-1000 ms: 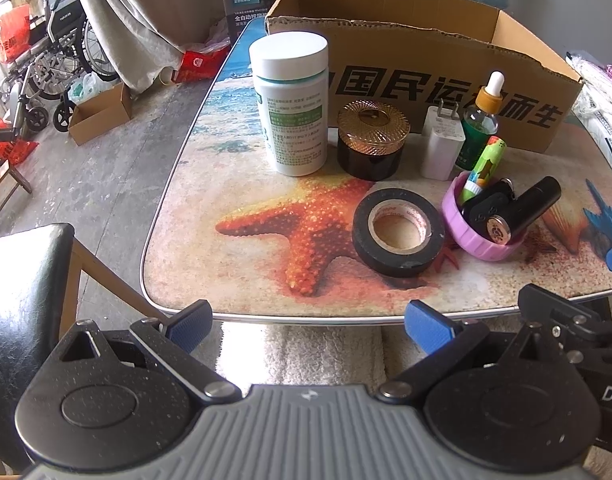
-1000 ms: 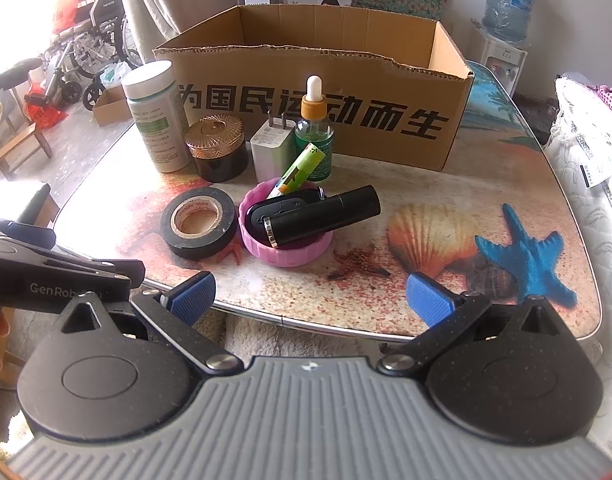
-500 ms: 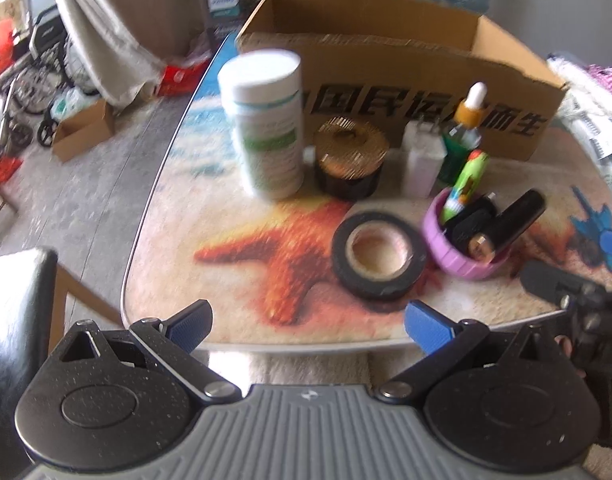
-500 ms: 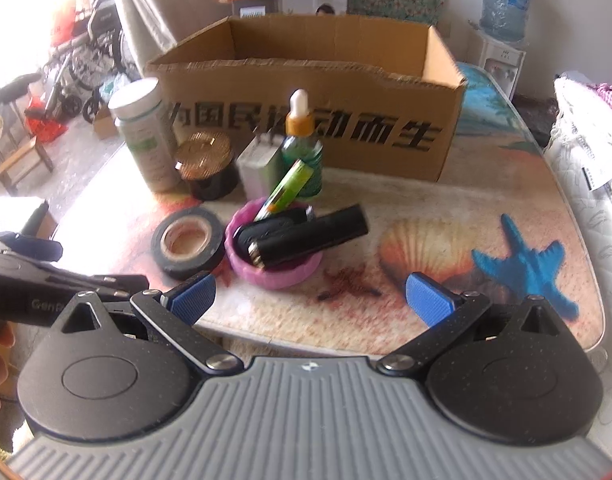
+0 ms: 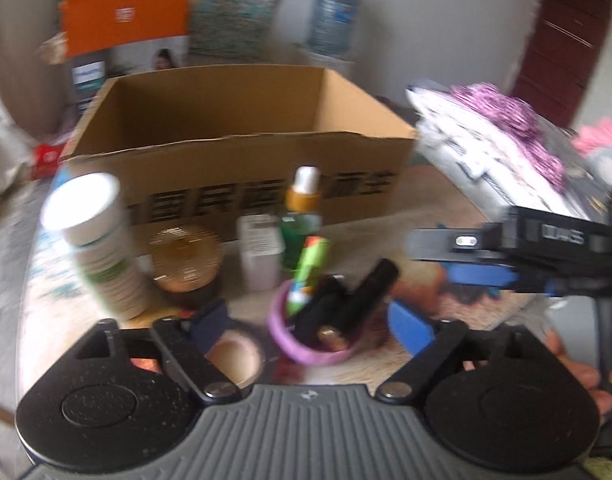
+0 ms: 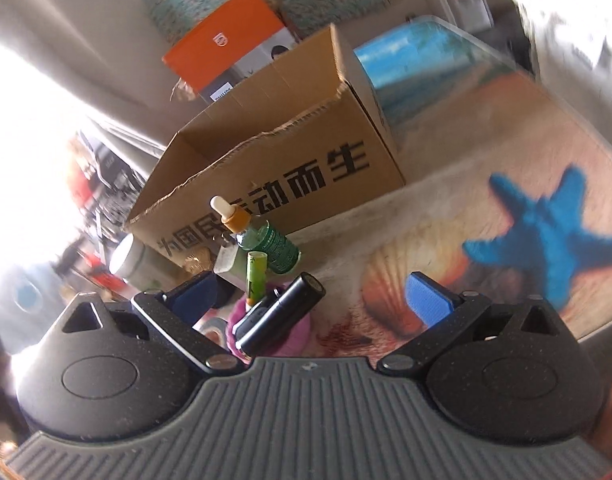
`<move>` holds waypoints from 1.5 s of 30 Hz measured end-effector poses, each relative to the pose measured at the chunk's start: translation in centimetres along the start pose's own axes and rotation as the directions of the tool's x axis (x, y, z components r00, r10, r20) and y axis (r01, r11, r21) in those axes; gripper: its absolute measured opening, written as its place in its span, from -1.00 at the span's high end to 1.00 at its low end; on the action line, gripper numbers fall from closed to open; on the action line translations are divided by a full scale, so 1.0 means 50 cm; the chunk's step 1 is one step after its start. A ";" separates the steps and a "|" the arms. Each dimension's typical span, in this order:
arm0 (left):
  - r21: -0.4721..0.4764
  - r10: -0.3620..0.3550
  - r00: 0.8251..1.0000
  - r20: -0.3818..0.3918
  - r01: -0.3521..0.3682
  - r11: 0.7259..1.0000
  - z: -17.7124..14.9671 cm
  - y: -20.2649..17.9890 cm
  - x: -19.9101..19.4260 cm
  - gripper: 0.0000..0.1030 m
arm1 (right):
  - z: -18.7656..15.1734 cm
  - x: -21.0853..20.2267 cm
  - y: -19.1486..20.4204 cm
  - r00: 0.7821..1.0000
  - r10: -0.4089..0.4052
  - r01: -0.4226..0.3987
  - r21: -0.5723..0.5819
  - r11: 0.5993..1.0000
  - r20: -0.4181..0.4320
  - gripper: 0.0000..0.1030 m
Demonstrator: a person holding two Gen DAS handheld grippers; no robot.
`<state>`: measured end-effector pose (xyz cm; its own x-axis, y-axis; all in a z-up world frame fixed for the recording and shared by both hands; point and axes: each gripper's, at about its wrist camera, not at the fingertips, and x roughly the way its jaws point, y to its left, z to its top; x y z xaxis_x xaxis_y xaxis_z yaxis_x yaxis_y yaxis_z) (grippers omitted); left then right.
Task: Organize rigid objects
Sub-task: 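Grasp the black flashlight in the pink cup with the right tool, then carry the flashlight into the cardboard box and open the right tool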
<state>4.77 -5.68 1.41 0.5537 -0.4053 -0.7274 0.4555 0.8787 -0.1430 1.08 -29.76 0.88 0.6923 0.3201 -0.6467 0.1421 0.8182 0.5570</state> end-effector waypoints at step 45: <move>0.277 0.031 0.999 0.035 -0.040 0.960 0.021 -0.109 0.004 0.51 | 0.000 0.021 0.092 0.995 0.097 -0.094 -0.119 0.988 0.014 0.59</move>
<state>3.12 -10.83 2.74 0.5915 -0.3861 -0.7078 0.6085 0.7897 0.0777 2.45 -25.67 2.76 0.7129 0.3909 -0.5822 -0.0091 0.8353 0.5497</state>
